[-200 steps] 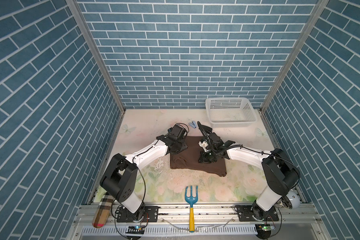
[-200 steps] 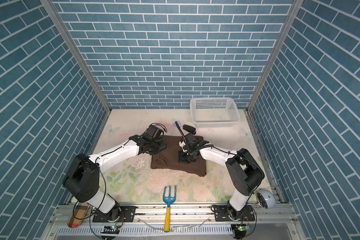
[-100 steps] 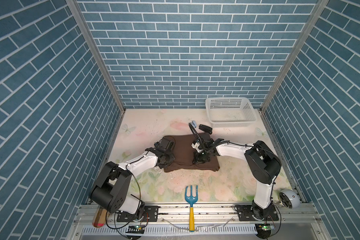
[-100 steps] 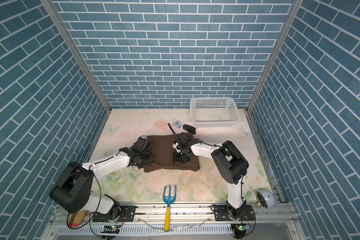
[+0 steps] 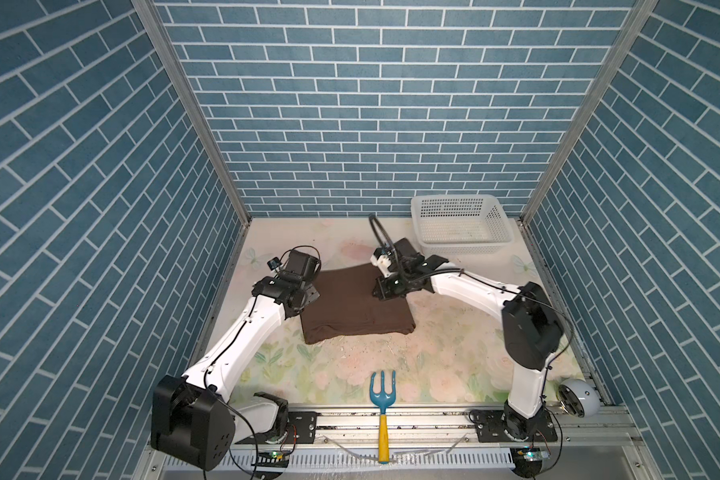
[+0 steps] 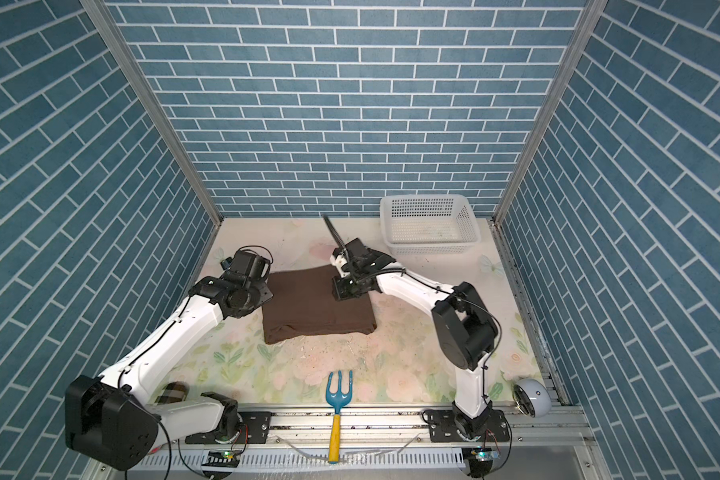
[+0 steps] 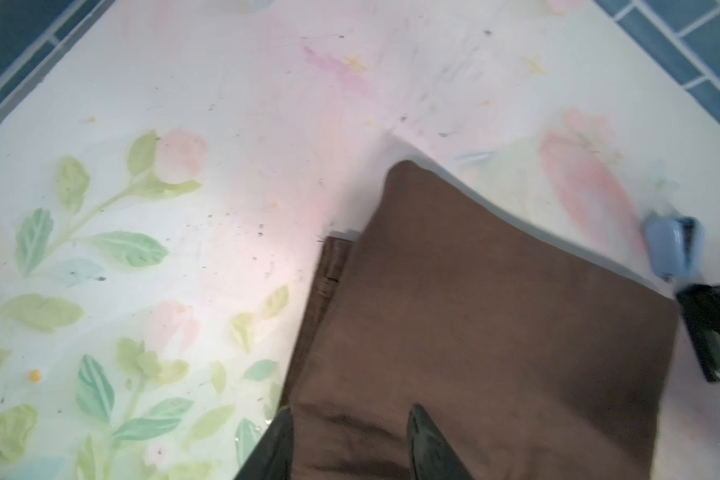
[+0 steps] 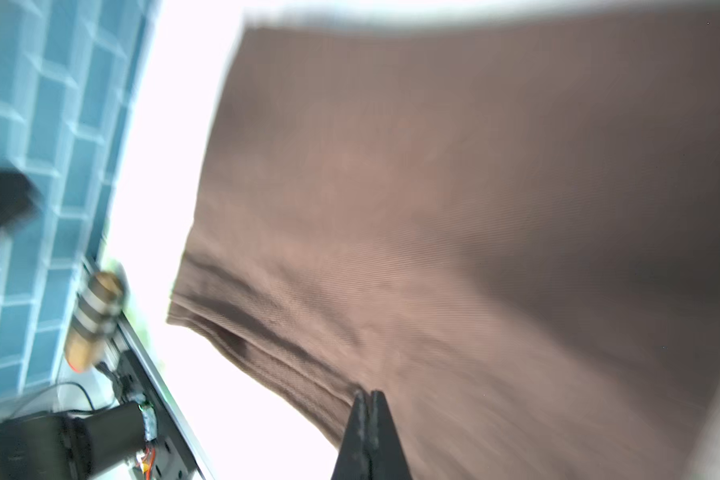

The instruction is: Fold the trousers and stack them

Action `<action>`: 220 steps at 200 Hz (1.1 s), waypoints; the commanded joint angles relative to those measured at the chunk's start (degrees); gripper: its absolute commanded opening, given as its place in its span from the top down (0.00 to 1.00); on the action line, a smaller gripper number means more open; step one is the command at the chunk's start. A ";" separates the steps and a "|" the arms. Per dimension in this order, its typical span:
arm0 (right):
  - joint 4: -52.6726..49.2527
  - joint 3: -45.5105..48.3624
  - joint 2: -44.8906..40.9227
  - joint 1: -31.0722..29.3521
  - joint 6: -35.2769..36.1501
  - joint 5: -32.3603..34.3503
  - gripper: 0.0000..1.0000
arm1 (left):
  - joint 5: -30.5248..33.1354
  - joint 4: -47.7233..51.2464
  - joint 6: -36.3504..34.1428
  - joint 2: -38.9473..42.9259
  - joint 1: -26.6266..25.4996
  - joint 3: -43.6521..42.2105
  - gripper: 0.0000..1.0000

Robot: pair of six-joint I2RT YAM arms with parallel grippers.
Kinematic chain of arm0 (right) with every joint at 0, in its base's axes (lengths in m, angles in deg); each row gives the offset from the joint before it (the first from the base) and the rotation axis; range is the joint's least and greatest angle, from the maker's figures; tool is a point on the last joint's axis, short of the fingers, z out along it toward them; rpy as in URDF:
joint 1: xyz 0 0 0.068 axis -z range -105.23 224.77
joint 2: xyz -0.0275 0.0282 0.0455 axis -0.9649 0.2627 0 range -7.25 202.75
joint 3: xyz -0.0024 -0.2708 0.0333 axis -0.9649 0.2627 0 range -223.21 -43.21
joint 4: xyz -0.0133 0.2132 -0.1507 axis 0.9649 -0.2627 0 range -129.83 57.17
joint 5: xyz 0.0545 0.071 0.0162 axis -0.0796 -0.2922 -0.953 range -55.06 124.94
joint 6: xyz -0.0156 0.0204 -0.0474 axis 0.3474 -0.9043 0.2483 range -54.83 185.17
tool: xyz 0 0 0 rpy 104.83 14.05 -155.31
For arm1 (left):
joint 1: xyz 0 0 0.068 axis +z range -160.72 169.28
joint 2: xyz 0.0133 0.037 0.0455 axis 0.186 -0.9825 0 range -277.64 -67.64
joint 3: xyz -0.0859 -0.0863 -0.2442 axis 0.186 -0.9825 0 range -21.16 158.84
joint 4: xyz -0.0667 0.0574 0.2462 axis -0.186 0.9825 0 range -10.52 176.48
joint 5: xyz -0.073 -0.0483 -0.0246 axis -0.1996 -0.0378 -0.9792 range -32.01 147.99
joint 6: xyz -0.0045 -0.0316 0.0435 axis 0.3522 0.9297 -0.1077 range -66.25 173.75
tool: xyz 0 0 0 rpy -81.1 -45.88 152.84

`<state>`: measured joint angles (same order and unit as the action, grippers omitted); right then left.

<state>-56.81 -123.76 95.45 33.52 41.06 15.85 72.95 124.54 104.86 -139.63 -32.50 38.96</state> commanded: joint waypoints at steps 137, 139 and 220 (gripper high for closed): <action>5.59 26.56 -10.53 5.91 -5.77 8.15 0.69 | -2.26 -11.43 2.74 -26.71 -24.98 4.72 0.54; 5.44 26.23 -10.11 5.39 -5.57 8.29 0.69 | -2.29 -11.51 2.69 -26.76 -24.98 4.58 0.55; 7.73 11.77 8.25 -4.08 -7.87 0.50 0.75 | -0.80 -9.54 0.93 -24.09 -18.03 -2.04 0.65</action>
<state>-51.13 -107.22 99.18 30.41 35.68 20.39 70.57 112.78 106.88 -166.32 -53.81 39.48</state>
